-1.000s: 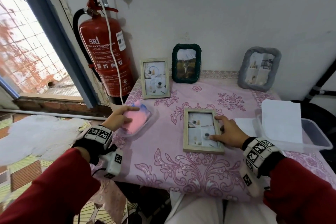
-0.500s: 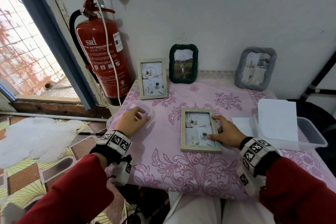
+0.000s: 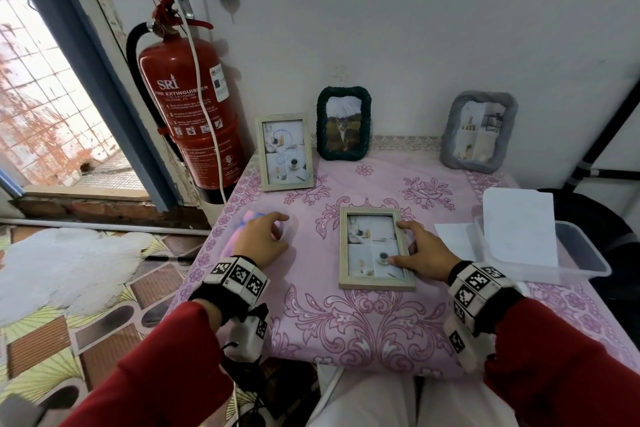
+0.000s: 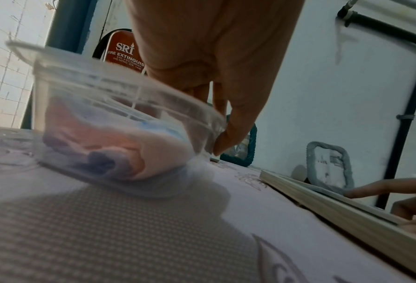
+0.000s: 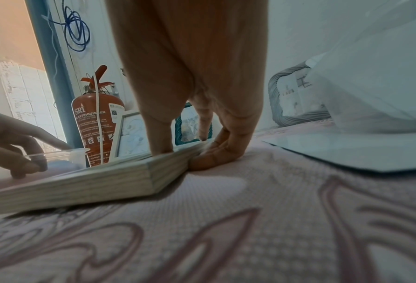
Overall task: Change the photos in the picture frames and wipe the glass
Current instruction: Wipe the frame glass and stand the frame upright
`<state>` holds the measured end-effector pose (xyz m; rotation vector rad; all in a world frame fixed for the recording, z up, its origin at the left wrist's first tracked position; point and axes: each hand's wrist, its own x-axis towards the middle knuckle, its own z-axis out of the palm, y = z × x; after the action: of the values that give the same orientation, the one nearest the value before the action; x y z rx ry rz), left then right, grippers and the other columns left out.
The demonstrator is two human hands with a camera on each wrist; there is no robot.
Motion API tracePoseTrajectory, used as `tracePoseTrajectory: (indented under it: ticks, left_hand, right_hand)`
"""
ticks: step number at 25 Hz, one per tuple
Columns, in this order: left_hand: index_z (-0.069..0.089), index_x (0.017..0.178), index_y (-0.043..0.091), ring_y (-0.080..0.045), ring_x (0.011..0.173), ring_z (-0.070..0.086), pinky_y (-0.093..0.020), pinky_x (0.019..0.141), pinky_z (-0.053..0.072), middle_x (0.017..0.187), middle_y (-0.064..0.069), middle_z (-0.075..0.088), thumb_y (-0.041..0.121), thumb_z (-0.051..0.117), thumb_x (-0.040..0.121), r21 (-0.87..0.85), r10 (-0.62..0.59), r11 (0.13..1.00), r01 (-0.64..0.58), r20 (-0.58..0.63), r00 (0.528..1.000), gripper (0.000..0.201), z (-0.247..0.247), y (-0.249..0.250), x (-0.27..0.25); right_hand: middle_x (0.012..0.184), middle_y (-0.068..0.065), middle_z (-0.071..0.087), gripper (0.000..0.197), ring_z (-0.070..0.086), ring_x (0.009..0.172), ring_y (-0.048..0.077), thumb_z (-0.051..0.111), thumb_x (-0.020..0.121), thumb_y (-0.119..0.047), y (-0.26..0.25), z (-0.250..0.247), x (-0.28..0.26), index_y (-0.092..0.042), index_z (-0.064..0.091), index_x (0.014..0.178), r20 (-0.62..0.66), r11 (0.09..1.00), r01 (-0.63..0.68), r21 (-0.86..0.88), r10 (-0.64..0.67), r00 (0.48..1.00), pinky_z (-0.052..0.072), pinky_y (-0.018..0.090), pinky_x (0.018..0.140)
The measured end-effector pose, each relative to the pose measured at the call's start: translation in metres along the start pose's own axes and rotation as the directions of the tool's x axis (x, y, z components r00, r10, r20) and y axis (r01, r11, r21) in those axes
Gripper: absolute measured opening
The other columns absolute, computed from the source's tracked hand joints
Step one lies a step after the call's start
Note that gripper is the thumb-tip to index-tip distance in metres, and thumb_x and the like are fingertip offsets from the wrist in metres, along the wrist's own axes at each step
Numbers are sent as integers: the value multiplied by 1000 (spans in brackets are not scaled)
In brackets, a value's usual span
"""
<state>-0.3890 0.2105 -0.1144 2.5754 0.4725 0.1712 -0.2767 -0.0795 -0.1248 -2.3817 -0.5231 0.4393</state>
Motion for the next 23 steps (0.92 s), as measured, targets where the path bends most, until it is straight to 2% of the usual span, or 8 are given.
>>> tracePoseTrajectory:
  ticks: [2, 5, 8, 11, 15, 17, 20, 23]
  left_hand:
    - [56, 120, 27, -16, 87, 61, -36, 89, 51, 82, 10, 58, 21, 59, 72, -12, -3, 1000, 3, -6, 1000, 49, 2, 2, 0]
    - [55, 122, 26, -18, 89, 60, -37, 89, 51, 82, 9, 57, 22, 59, 72, -17, -15, 1000, 15, -4, 1000, 50, 4, 2, 1]
    - [52, 125, 23, -17, 96, 59, -37, 93, 49, 97, 5, 60, 26, 62, 76, 2, -9, 1000, 9, 1, 1000, 50, 4, 5, 0]
    - [51, 126, 19, -20, 109, 49, -36, 98, 41, 116, -4, 53, 31, 67, 79, 2, 69, 998, -69, -118, 991, 50, 5, 19, -3]
    - [56, 120, 13, -21, 106, 49, -33, 95, 40, 113, -6, 53, 22, 63, 83, -87, 198, 971, -223, -236, 951, 38, 10, 49, -4]
    - [57, 118, 11, -20, 101, 52, -30, 92, 42, 109, -7, 54, 17, 61, 85, -176, 193, 958, -226, -187, 963, 33, 20, 63, -1]
    - [55, 119, 7, -25, 98, 56, -31, 89, 43, 109, -15, 58, 15, 59, 86, -282, 85, 955, -93, -38, 996, 34, 41, 75, 4]
    - [50, 124, 5, -32, 110, 53, -38, 97, 43, 117, -19, 55, 19, 61, 86, -276, -47, 958, 79, 123, 991, 43, 64, 82, 5]
  right_hand:
    - [90, -3, 46, 81, 43, 63, -3, 76, 75, -24, -1, 0, -1, -14, 30, 141, -1, 1000, -2, -6, 2, 1000, 35, 4, 48]
    - [78, -12, 43, 80, 43, 63, -3, 76, 76, -23, -1, 1, -1, -14, 30, 141, 1, 1000, -5, -2, 5, 1000, 35, 2, 48]
    - [81, -10, 43, 80, 43, 63, -3, 76, 76, -24, 0, 0, -1, -15, 30, 141, 2, 1000, -3, -1, 3, 1000, 34, 3, 48]
    - [74, -18, 37, 80, 43, 63, -2, 76, 76, -23, 0, 0, 0, -14, 30, 141, 0, 1000, -3, 9, 3, 1000, 35, 0, 48]
    - [74, -18, 37, 79, 44, 62, -2, 76, 76, -21, 1, 1, -1, -14, 31, 140, -3, 1000, -10, 25, 10, 1000, 35, -1, 48]
    - [80, -11, 44, 79, 44, 63, -2, 76, 75, -21, 0, 0, -1, -15, 31, 140, -1, 999, -17, 40, 17, 1000, 35, -1, 48]
    - [93, -3, 48, 78, 45, 64, -2, 76, 76, -20, -1, 0, -3, -15, 31, 140, 4, 998, -21, 54, 21, 1000, 35, -1, 48]
    - [75, -14, 44, 77, 46, 62, -1, 76, 76, -19, -1, 0, -3, -17, 32, 140, 2, 996, -34, 78, 34, 999, 35, -1, 45]
